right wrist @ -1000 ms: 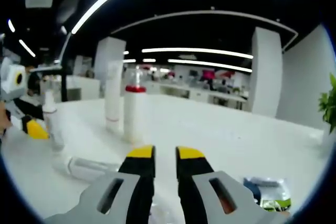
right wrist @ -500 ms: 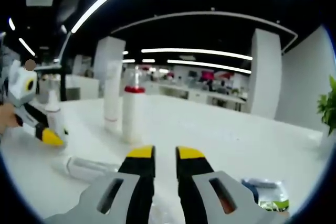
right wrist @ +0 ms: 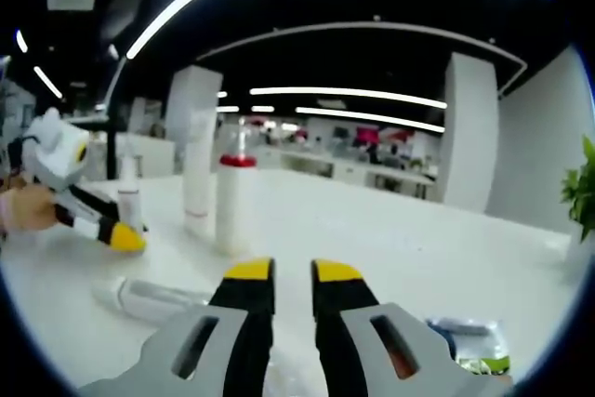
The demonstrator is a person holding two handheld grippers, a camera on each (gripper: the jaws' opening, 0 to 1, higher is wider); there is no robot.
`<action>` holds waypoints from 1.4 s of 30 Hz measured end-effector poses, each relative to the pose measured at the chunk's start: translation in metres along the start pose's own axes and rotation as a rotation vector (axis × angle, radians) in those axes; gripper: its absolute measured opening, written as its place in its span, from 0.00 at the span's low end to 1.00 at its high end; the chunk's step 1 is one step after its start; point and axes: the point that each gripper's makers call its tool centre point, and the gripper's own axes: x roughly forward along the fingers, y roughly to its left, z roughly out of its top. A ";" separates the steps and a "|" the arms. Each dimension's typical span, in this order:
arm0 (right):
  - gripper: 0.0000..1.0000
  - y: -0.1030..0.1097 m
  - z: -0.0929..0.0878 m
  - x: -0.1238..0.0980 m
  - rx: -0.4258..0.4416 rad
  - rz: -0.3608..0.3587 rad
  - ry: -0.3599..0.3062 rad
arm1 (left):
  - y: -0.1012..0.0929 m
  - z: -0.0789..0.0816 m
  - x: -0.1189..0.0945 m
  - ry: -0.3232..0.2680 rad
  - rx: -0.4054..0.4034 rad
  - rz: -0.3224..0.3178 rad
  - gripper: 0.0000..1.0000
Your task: Arrange the skincare products in the storage area until every visible bottle or jar stands upright without overlapping.
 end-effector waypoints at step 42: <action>0.14 0.002 0.002 -0.001 -0.005 -0.002 0.000 | 0.021 0.009 0.025 -0.098 -0.146 0.297 0.22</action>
